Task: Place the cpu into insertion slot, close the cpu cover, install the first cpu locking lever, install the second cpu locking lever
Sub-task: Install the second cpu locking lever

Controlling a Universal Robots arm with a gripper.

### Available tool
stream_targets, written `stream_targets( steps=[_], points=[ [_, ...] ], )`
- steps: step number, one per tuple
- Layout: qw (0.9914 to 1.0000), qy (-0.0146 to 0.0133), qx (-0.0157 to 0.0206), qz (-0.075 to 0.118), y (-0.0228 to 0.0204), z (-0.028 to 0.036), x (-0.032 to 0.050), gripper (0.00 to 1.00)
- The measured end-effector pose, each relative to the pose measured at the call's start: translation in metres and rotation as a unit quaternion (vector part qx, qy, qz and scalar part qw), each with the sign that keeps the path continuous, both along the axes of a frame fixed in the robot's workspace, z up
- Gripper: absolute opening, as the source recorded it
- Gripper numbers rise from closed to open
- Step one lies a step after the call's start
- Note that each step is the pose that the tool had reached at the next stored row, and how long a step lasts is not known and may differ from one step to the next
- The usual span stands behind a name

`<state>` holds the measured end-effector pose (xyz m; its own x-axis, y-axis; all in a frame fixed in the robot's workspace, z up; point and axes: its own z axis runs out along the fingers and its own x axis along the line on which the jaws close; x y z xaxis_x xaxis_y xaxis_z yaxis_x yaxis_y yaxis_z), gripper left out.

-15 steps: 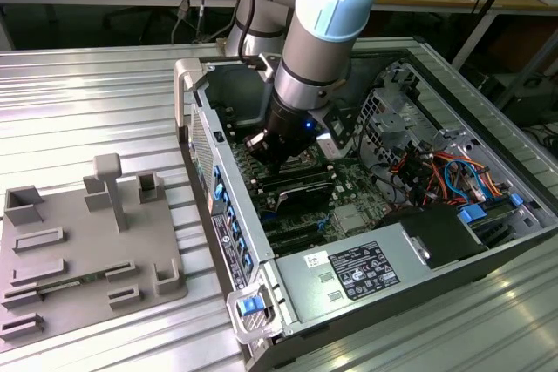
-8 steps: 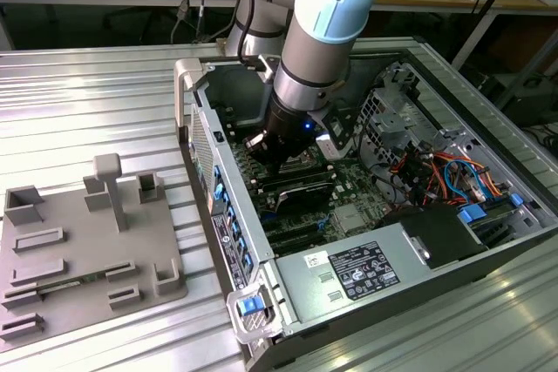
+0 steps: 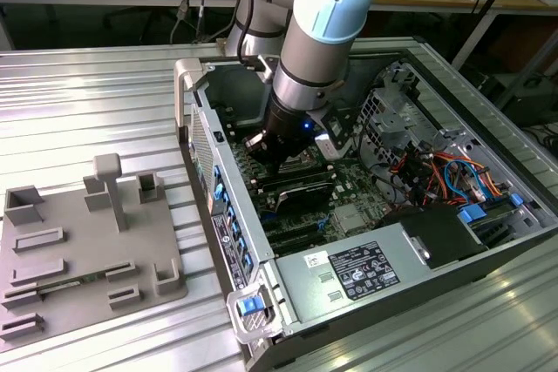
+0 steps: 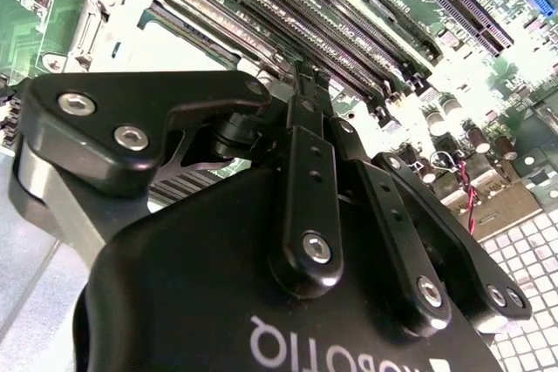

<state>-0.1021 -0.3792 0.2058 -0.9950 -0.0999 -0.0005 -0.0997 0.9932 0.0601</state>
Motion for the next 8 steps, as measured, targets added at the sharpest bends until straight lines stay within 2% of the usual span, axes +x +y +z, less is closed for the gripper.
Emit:
stream_targets(
  steps=[8],
  points=[
    [1.0,0.0001,-0.0001,0.0,0.0001,-0.0032,0.0,0.11]
  ],
)
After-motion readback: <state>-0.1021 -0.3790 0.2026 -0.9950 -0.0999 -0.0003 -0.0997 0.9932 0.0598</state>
